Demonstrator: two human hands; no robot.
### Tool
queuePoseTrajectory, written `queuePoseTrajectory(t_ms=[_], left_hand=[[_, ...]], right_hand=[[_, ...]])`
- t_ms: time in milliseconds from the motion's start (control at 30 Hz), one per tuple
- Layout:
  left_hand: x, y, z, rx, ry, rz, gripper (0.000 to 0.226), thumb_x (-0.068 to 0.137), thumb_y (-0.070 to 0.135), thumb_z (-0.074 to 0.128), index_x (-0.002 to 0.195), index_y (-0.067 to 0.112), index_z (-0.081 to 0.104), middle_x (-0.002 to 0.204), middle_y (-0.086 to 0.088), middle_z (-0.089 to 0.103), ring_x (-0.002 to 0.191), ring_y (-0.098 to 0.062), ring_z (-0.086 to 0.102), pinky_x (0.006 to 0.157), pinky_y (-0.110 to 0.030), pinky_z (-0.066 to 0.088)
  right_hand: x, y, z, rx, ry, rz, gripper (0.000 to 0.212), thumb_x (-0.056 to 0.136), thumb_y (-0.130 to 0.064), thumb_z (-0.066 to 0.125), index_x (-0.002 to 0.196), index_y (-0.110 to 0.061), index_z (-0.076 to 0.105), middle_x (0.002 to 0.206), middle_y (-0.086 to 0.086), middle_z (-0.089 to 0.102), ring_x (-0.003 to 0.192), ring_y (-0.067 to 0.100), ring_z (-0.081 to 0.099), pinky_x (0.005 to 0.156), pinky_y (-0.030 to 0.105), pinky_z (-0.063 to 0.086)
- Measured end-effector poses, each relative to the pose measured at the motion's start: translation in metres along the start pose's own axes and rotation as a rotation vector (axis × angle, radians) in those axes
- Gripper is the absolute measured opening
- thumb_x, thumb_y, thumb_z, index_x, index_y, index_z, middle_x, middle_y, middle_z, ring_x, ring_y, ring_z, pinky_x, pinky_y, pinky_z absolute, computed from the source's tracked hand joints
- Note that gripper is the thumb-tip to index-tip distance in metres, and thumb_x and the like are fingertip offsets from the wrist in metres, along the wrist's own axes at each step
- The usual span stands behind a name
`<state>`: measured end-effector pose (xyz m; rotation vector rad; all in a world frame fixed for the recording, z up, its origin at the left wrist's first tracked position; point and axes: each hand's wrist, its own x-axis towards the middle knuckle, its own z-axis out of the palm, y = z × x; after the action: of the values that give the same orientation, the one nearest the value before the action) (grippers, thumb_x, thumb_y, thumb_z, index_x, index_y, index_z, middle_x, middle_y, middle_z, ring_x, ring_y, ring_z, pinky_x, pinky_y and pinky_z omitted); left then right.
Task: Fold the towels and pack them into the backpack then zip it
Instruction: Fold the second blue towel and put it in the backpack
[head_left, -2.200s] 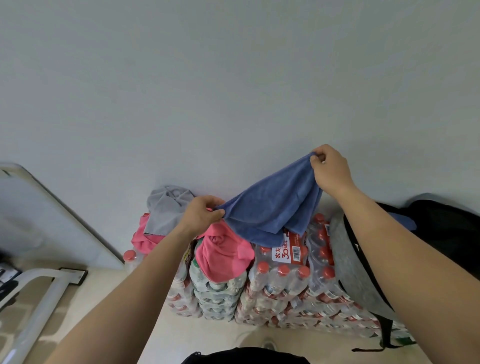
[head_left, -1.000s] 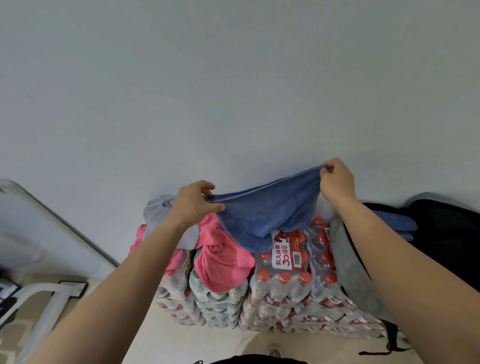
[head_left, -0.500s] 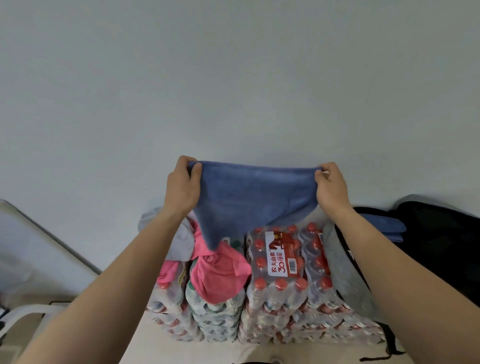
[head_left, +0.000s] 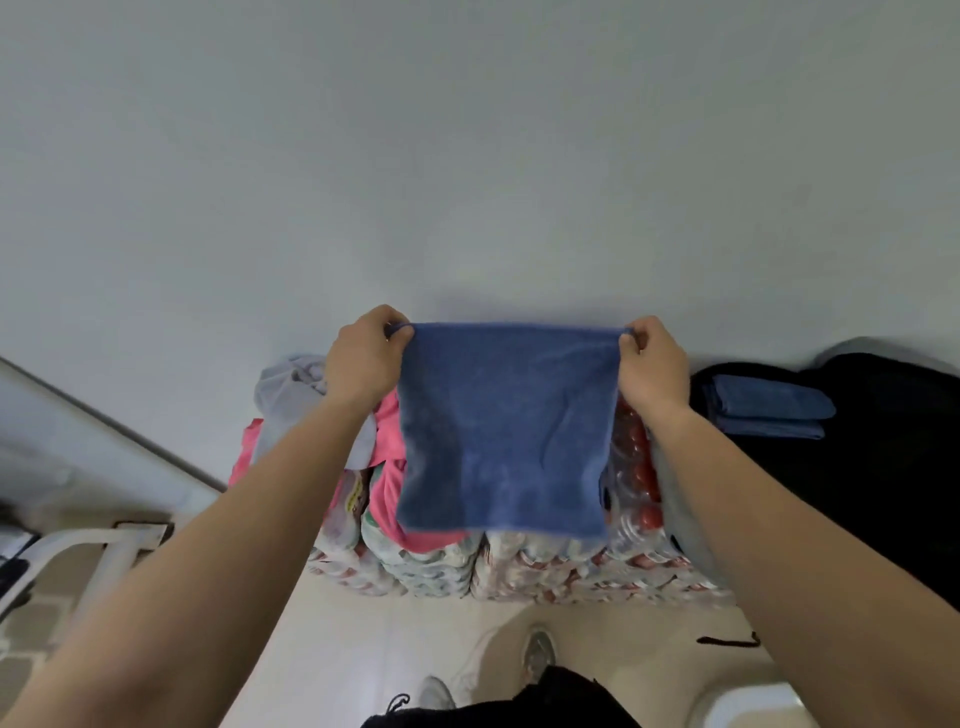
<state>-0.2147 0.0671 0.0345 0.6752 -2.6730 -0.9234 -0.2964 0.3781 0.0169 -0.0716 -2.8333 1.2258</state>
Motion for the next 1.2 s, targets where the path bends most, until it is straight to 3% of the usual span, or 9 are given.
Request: queuePoseTrajectory(t_ms=[133,233,400,467,567,667,800,1033,1200], left_hand=[[0.0,0.0,0.011,-0.102,-0.021,-0.068,0.011,0.096,0.02,0.057,0.101,0.018,0.067,0.09,0.002,0.067,0.066,-0.014,0.065,0.061,-0.019,0.045],[-0.005,-0.004,0.018,-0.124,-0.027,-0.061,0.012,0.094,0.019,0.059,0.101,0.015,0.069,0.089,0.003,0.068,0.077,-0.016,0.062,0.073,-0.025,0.046],[-0.028,-0.013,0.021,-0.321,-0.054,-0.181,0.023,0.089,0.034,0.061,0.091,0.013,0.069,0.084,-0.004,0.072,0.077,-0.023,0.07,0.066,-0.031,0.057],[-0.042,-0.026,0.027,-0.362,-0.08,-0.258,0.021,0.085,0.03,0.058,0.082,0.013,0.069,0.079,-0.011,0.071,0.076,-0.033,0.07,0.065,-0.042,0.061],[-0.067,-0.05,0.038,-0.329,-0.181,-0.306,0.012,0.075,0.024,0.055,0.071,0.023,0.066,0.069,-0.002,0.069,0.071,-0.033,0.069,0.069,-0.053,0.059],[-0.092,-0.059,0.048,-0.28,-0.212,-0.287,0.022,0.075,0.004,0.057,0.066,0.023,0.064,0.068,0.005,0.067,0.068,-0.018,0.065,0.074,-0.041,0.058],[-0.115,-0.061,0.053,-0.197,-0.217,-0.227,0.028,0.074,-0.007,0.055,0.077,0.019,0.064,0.08,0.01,0.066,0.076,-0.006,0.06,0.08,-0.026,0.05],[-0.134,-0.074,0.064,-0.062,-0.252,-0.083,0.032,0.071,-0.007,0.056,0.079,0.023,0.065,0.09,0.009,0.063,0.084,-0.013,0.06,0.079,-0.033,0.052],[-0.143,-0.083,0.077,0.14,-0.299,0.011,0.02,0.078,-0.002,0.059,0.087,0.013,0.067,0.1,-0.002,0.056,0.09,-0.022,0.055,0.077,-0.029,0.04]], right_hand=[[0.002,0.003,0.012,0.251,-0.066,0.081,0.009,0.103,-0.017,0.046,0.098,-0.015,0.054,0.091,0.002,0.062,0.069,0.023,0.066,0.053,0.026,0.049],[0.004,0.006,0.017,0.432,-0.125,0.17,0.014,0.1,-0.01,0.05,0.089,-0.017,0.055,0.088,0.004,0.063,0.07,0.024,0.07,0.06,0.036,0.057],[-0.004,0.019,0.016,0.586,-0.122,0.333,0.028,0.099,-0.019,0.046,0.074,-0.01,0.056,0.079,0.015,0.063,0.064,0.027,0.067,0.061,0.035,0.058],[-0.013,0.031,0.018,0.489,-0.119,0.377,0.031,0.099,-0.02,0.045,0.072,-0.009,0.057,0.078,0.016,0.064,0.062,0.028,0.068,0.064,0.039,0.06],[-0.031,0.056,0.028,0.323,-0.21,0.427,0.023,0.095,-0.016,0.058,0.072,-0.012,0.058,0.086,0.019,0.066,0.071,0.032,0.069,0.069,0.047,0.061],[-0.05,0.074,0.034,0.131,-0.289,0.354,0.018,0.082,-0.003,0.074,0.081,-0.013,0.058,0.083,0.011,0.067,0.083,0.029,0.068,0.071,0.038,0.059],[-0.072,0.084,0.033,-0.054,-0.333,0.179,0.03,0.076,0.009,0.07,0.098,-0.011,0.062,0.091,0.004,0.066,0.087,0.019,0.063,0.074,0.025,0.045],[-0.085,0.088,0.035,-0.123,-0.319,0.012,0.027,0.084,0.009,0.064,0.097,-0.014,0.061,0.104,0.0,0.056,0.095,0.014,0.054,0.08,0.023,0.043],[-0.091,0.1,0.042,-0.181,-0.395,-0.014,0.024,0.084,0.006,0.067,0.092,-0.015,0.06,0.104,0.0,0.052,0.093,0.017,0.055,0.081,0.026,0.046]])
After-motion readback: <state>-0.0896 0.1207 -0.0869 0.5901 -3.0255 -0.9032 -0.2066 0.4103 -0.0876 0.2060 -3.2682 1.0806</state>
